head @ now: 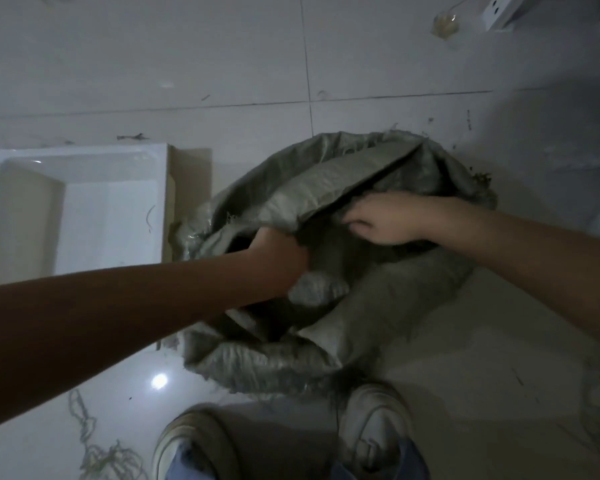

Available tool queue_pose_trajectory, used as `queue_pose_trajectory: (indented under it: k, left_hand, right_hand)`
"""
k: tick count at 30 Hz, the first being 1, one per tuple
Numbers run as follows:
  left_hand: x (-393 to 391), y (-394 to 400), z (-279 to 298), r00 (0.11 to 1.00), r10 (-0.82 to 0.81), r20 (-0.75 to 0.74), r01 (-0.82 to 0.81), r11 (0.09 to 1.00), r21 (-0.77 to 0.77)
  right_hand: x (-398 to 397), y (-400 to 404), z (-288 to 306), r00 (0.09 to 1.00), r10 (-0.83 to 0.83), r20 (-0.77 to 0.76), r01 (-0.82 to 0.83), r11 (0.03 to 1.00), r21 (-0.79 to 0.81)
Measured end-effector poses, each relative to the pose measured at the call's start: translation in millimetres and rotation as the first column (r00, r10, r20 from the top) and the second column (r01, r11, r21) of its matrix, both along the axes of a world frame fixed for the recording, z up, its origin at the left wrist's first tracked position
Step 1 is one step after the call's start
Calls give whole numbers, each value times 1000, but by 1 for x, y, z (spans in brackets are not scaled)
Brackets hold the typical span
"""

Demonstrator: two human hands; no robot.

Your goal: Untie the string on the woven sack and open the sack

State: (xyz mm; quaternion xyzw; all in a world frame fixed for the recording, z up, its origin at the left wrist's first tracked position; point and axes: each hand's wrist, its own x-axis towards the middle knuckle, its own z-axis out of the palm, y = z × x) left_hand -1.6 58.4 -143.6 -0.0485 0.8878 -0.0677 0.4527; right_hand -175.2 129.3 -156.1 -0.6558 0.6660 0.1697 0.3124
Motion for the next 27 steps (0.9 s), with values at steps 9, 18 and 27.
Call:
queue_pose_trajectory:
  k: [9, 18, 27]
  left_hand:
    - [15, -88, -21, 976, -197, -89, 149, 913, -380]
    - [16, -97, -12, 986, -95, -135, 66, 975, -210]
    - [18, -55, 41, 956, 179, -232, -149, 979, 142]
  right_hand:
    - [47, 65, -26, 984, 87, -153, -42, 961, 275]
    - [40, 89, -20, 992, -122, -34, 126, 978, 168]
    - [57, 44, 34, 943, -334, -8, 331, 932, 148]
